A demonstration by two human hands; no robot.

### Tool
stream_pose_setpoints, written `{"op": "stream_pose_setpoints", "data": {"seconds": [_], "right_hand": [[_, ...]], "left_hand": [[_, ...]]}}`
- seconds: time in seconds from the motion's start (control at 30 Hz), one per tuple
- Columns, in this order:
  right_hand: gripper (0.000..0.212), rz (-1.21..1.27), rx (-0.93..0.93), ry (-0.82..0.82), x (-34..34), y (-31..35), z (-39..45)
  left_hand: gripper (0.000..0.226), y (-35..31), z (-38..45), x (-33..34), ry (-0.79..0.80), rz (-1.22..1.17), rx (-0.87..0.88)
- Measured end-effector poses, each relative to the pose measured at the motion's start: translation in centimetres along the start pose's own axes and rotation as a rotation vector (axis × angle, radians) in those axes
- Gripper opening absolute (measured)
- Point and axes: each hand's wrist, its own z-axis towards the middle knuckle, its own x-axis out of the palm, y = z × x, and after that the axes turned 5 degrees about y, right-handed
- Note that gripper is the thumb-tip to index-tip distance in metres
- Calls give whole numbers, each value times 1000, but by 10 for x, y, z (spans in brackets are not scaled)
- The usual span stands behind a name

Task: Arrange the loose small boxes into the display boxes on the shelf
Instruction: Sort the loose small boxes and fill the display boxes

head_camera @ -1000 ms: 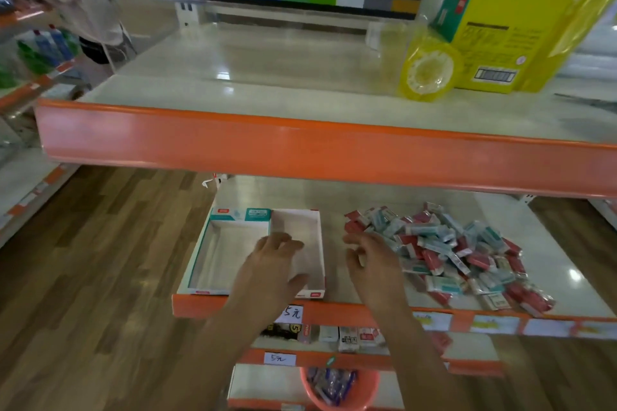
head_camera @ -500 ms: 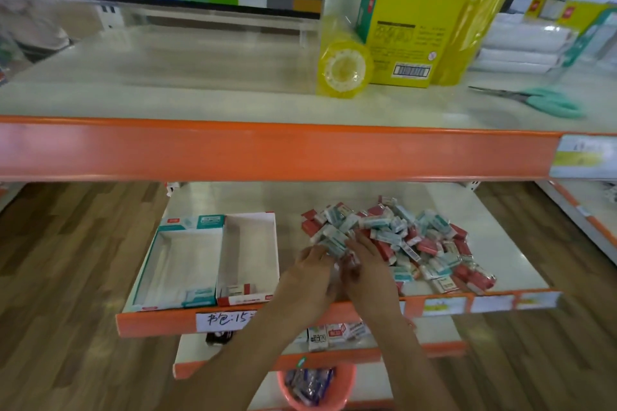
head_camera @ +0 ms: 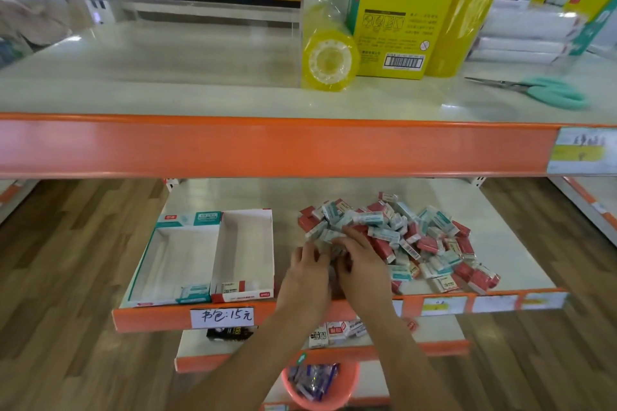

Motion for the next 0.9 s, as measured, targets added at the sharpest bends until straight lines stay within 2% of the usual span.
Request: {"op": "stream_pose_setpoints", "data": {"seconds": [0.07,0.13,0.3,0.47,0.63,0.9], "right_hand": [[20,32,20,-66,4,-3,-4],[15,82,38,-121,8,-5,-7],[27,108,49,-138,9,-9,-7],[41,94,22,-134,7,-11,-9],[32,176,48,-90,4,-12,-8],[23,331,40,-101,2,-12,-8]], "left_hand": [[48,1,-2,5,-54,-12,-39],[45,2,-2,10,-100,-74,-48],[33,3,-8,15,-162,-260,-54],[44,6,-16,15,-167,-417,-79],[49,7,-14,10,-218,-541,-88],[52,14,-9,8,-301,-537,-37]]}}
